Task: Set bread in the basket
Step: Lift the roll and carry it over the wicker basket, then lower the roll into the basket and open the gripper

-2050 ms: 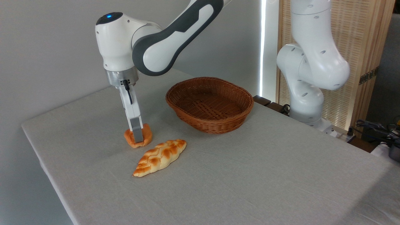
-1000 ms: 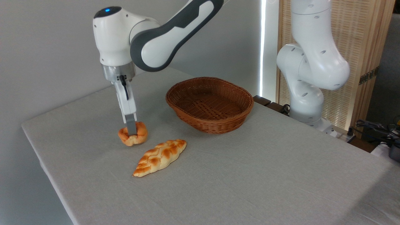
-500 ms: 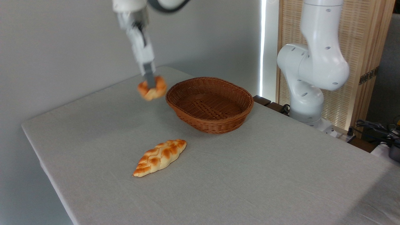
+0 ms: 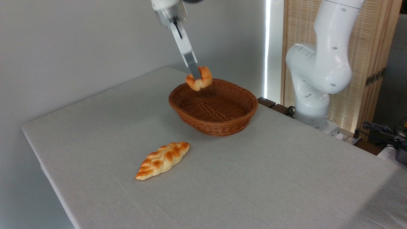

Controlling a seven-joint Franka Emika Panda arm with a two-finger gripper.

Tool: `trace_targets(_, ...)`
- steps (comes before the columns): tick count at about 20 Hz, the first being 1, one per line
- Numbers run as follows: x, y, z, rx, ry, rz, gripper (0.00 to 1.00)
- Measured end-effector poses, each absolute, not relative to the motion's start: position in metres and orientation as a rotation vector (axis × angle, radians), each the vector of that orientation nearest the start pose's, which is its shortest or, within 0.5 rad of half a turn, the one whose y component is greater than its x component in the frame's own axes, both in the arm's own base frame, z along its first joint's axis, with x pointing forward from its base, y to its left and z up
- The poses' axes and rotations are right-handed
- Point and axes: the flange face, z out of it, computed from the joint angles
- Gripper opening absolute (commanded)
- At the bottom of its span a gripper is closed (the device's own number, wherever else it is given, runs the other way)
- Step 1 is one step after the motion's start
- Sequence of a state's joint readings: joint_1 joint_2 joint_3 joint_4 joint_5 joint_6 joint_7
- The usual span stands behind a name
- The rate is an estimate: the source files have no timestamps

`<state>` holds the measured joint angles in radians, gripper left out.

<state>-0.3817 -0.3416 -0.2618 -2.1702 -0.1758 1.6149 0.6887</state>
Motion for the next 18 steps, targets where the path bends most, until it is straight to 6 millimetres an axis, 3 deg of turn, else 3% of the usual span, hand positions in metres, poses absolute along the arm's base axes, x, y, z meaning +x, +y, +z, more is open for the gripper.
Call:
trace_targets(2, 0.325, -0.282, 0.489, -2.572, 1.926, 0.365, 0.86)
trace_targets(4, 0.325, -0.282, 0.473, -2.573, 1.925, 0.349, 0.96)
trace_targets(5, 0.325, -0.283, 0.468, -2.574, 1.925, 0.333, 1.00)
trace_targets(18, 0.329, -0.296, 0.457, -2.593, 1.951, 0.277, 1.00)
